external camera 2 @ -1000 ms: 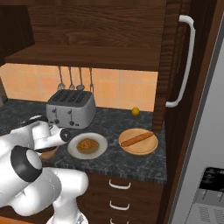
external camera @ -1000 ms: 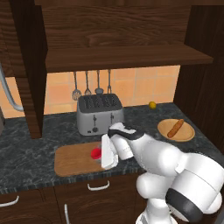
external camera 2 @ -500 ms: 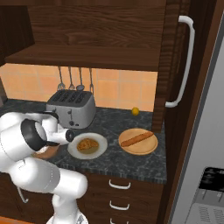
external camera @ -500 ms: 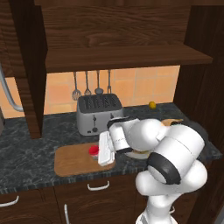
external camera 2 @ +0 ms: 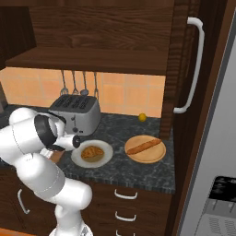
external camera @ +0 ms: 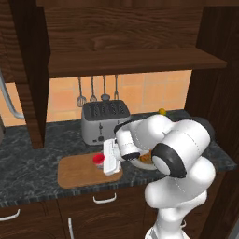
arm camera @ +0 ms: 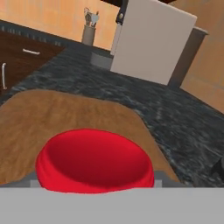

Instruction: From the different types of pastries on the counter, select a croissant and place it on the cutting board. Then retrieve a jar of jam from the cabinet and place it alongside the croissant on the cutting board.

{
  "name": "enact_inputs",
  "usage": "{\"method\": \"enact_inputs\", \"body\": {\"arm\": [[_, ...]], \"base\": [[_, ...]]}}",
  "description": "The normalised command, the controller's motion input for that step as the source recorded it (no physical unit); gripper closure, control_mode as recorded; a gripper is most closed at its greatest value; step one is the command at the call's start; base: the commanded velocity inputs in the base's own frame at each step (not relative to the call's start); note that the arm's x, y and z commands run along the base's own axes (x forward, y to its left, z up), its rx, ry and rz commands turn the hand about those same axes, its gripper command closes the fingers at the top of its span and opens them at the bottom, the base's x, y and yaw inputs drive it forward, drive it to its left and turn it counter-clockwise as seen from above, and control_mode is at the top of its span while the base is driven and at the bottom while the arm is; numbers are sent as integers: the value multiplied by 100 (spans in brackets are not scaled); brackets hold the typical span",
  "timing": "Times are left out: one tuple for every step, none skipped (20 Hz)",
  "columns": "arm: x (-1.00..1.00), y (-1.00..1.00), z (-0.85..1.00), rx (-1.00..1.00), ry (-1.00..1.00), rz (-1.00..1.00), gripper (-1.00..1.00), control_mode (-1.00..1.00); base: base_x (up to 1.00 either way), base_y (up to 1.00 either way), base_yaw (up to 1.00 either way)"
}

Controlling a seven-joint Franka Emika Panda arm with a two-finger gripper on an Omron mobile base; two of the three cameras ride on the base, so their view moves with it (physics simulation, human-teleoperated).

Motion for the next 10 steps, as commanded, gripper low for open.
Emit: {"method": "enact_inputs", "body": {"arm": [[0, 0, -53, 0, -4, 0, 100, -100], [0, 0, -55, 0, -4, 0, 100, -100], [0, 0, -58, 0, -3, 0, -100, -100], [0, 3, -60, 0, -2, 0, -100, -100], [2, 3, -54, 0, -1, 0, -100, -100], [0, 0, -48, 0, -3, 0, -100, -100], [0, 0, -44, 0, -4, 0, -100, -100], [0, 0, -44, 0, -4, 0, -100, -100], [0, 0, -41, 0, -2, 0, -100, -100], [0, 0, -34, 0, -1, 0, -100, -100]], "base": [[0, 0, 0], [0, 0, 0], [0, 0, 0], [0, 0, 0], [0, 0, 0], [0, 0, 0], [0, 0, 0], [0, 0, 0], [0, 0, 0], [0, 0, 0]]}}
